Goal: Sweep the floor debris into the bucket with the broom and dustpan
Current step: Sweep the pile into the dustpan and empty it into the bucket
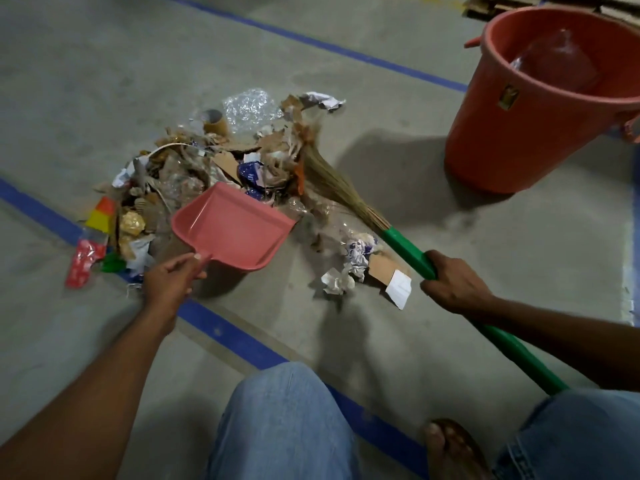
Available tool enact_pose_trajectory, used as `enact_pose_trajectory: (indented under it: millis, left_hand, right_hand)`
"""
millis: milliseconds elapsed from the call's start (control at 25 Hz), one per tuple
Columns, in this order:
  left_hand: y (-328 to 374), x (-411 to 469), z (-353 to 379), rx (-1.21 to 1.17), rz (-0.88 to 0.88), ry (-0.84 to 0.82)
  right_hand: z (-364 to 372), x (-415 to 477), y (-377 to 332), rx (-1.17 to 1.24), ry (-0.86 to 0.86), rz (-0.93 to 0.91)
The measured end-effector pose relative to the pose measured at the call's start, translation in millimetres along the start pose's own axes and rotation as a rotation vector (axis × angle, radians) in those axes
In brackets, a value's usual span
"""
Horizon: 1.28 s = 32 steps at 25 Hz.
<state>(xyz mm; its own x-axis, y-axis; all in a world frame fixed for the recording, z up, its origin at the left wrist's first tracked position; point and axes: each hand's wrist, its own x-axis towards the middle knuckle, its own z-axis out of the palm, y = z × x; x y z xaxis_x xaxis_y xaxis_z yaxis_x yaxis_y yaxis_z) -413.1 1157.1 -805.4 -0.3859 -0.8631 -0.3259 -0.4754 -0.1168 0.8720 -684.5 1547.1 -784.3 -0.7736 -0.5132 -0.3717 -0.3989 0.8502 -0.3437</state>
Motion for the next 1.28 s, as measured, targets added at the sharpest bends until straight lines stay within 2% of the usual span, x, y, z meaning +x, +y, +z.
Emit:
enact_pose_trajectory:
  millis: [80,200,360,440,600,880,1120,1280]
  left_hand:
    - [-13,2,-18,-0.021,-0.021,0.039]
    - [-39,-5,-45,-0.02,-0.092,0.057]
    - [-74,-32,-62,-0.034,-0.181,0.028]
    - [-91,-44,-70,0.0,-0.213,-0.006]
    - [-109,-55,-71,0.055,-0.245,-0.045]
    - [-92,-49,-55,-0.039,-0.193,-0.01]
    - [-89,-53,-84,-0.134,-0.169,0.146]
    - [-102,-73,-113,-0.192,-0.188,0.271]
  right_hand:
    - [-5,-15,12,-0.002,0.037,-0.052]
    - [-1,-57,68,-0.105,0.036,-0.067]
    - [29,-88,156,-0.313,-0.061,-0.005]
    - [39,-76,169,-0.403,-0.128,0.013]
    - [26,-42,108,-0.339,-0.222,-0.074]
    - [-14,36,16,-0.316,-0.06,-0.183]
    - [-18,19,10,-0.153,0.039,-0.23]
    - [-24,29,-21,-0.106,0.061,-0.259]
